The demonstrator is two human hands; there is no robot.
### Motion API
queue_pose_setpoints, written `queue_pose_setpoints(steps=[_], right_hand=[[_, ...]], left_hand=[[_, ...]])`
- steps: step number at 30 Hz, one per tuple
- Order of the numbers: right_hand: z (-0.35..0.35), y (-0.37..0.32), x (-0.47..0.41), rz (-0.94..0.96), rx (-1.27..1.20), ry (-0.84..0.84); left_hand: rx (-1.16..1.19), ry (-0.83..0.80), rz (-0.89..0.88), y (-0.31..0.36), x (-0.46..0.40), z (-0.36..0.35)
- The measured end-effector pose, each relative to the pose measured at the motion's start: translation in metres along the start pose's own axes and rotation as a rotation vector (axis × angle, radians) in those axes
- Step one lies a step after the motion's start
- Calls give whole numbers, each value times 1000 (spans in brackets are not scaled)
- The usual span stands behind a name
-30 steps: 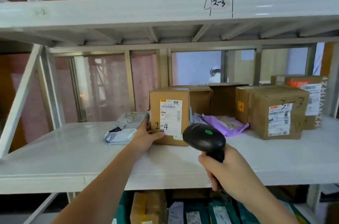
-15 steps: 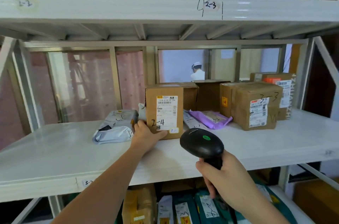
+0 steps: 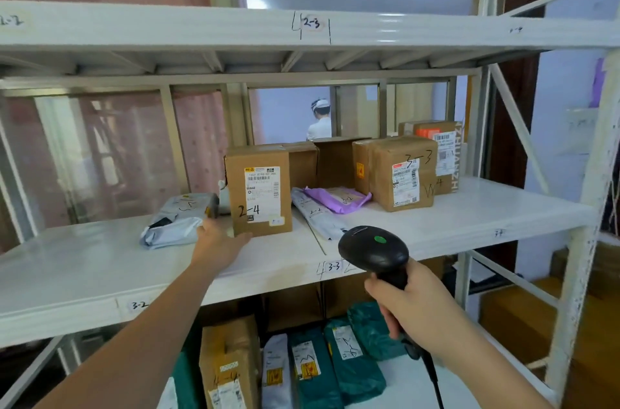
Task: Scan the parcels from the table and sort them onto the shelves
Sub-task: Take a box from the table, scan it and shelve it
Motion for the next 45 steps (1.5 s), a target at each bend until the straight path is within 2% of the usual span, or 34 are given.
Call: queue_pose_setpoints(steps=[3,6,9,14,18,27,33,45], right_hand=[[12,7,19,15,-13,-25],[32,22,44,4,-46,-36],[61,43,80,-42,-53,-22],[125,96,157,-179,-38,47],[188,140,225,-270,-24,187],[292,231,340,-485,-45,527],[350,296,341,-577,-100,598],[475,406,291,-630,-177,710]], left_hand=[[-139,71,-76,20,38,-8],[-156,126,-271,65,89,-39],[-153,-23,-423,109,128,-101],[-134,-302,-525,160,157,-235],[-100,-482,-566,204,181,-343],[-201,-846,-633,310,245,-566],[-199,-984,-692,359,252,-678],[-266,-1103,-732,461,188,-855]])
Point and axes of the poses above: each hand's wrist, its own x-axis away from the middle knuckle, its own z-axis out of the back of the hand, y = z × x, the point moved 9 cm from there along -x, towards the middle knuckle, and after that the axes turned 14 degrees about -y, right-handed, at the moved point
